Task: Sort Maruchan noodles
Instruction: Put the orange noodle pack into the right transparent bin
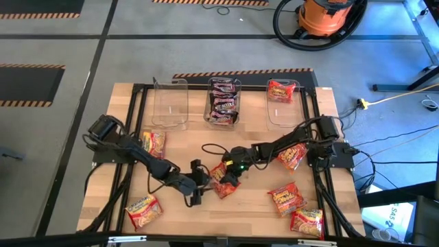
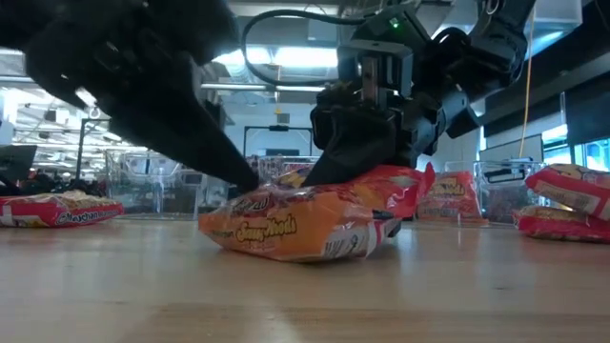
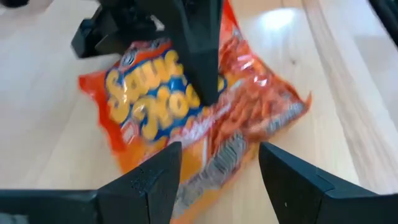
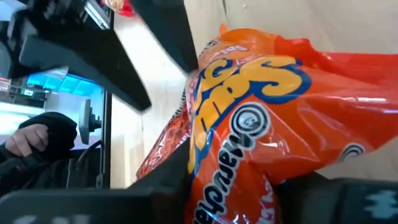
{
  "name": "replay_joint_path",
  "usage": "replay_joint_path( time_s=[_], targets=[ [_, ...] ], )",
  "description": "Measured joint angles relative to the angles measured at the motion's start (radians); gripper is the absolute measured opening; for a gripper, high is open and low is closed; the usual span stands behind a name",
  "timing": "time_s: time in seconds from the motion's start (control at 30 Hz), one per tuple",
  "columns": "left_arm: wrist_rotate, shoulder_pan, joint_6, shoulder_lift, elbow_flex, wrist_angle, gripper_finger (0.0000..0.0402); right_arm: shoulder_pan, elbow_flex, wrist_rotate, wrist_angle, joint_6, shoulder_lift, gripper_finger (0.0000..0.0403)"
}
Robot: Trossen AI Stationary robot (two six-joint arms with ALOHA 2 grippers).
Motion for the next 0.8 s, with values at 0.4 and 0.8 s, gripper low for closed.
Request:
replay_joint_path(
  time_s=[0.4,0.8],
  targets=[
    [-0.005,-0.045,0.022,-0.109,0.0,-0.153,0.0209,-0.001,-0.001,-0.008,-0.107,-0.1,-0.094,0.0091],
    [0.033,-0.053,0.05,-0.14,-0.001,-0.24,0.0209,-0.001,-0.001,0.209,-0.472,-0.291,-0.439,0.0091]
  ],
)
